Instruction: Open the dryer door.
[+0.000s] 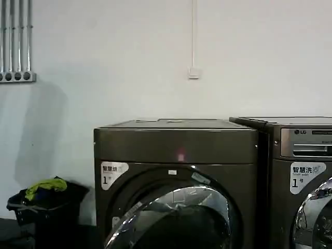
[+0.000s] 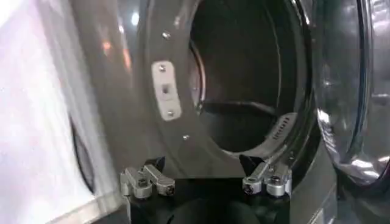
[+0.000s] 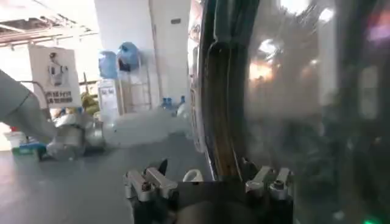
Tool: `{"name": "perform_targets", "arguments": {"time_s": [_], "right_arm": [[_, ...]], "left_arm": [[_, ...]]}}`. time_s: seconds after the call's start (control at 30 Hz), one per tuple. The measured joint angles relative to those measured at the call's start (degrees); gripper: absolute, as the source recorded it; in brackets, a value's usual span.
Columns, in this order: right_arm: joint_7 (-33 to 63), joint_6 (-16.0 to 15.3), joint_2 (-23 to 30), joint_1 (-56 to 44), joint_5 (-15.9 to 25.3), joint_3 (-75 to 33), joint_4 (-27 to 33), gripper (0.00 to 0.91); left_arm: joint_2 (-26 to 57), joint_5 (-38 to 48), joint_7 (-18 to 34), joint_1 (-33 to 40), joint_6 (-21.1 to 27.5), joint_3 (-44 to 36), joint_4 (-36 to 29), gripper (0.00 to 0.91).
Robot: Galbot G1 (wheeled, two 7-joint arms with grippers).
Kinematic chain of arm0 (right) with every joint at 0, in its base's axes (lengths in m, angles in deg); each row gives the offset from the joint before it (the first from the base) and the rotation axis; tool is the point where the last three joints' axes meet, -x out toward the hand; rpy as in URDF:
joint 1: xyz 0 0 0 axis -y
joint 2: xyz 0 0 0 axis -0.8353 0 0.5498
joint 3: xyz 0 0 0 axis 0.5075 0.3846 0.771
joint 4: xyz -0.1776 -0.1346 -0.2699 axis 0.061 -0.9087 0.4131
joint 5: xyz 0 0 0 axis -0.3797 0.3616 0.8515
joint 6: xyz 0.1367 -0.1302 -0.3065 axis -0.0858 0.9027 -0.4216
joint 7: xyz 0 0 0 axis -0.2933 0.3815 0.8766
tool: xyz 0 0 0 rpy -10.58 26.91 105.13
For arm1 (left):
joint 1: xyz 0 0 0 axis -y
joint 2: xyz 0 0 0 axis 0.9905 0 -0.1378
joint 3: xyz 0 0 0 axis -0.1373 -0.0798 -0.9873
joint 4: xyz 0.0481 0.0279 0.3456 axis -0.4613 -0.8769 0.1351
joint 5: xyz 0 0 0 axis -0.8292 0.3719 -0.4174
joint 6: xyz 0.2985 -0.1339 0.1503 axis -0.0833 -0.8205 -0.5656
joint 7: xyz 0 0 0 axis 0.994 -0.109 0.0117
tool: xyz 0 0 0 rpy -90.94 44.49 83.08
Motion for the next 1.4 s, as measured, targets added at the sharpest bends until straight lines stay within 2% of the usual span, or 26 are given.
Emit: {"name": "perform_targets", "arguments": {"time_s": [0.2,0.37,0.6,0.83,1.07,1.4], "right_arm": [[-1.2,1.0,-3.7,-4.4,0.1,-4.2,-2.9,0.907],[-1.7,4.2,-6.9,-10.3,0.4,-10.0,-5.5,0.907],[-1.5,8.9,-8.6,-22.3,2.4,-22.7,-8.1,0.907],[-1.8,10.3,-9.0,-34.2,3.3,-35.2,-9.7,0.907],[-0.8,10.2,-8.0,-44.0,3.6,-46.4,-11.2,0.907],[3.3,11.7,-7.1,-50.8,3.3,-56.8,-11.7,0.907]], "left_arm": [[-1.2,0.0,0.0,2.2,-0.3,-2.8,0.9,0.907],[-1.6,0.0,-0.1,3.5,-0.5,-4.5,1.2,0.907],[-1.3,0.0,-2.3,4.4,-2.1,-6.6,1.7,0.907],[-2.6,0.0,-3.6,6.1,-3.4,-8.7,2.7,0.907],[-4.1,0.0,-3.7,7.4,-3.7,-10.4,3.4,0.907],[-4.0,0.0,-4.7,7.8,-4.1,-11.9,3.1,0.907]]}}
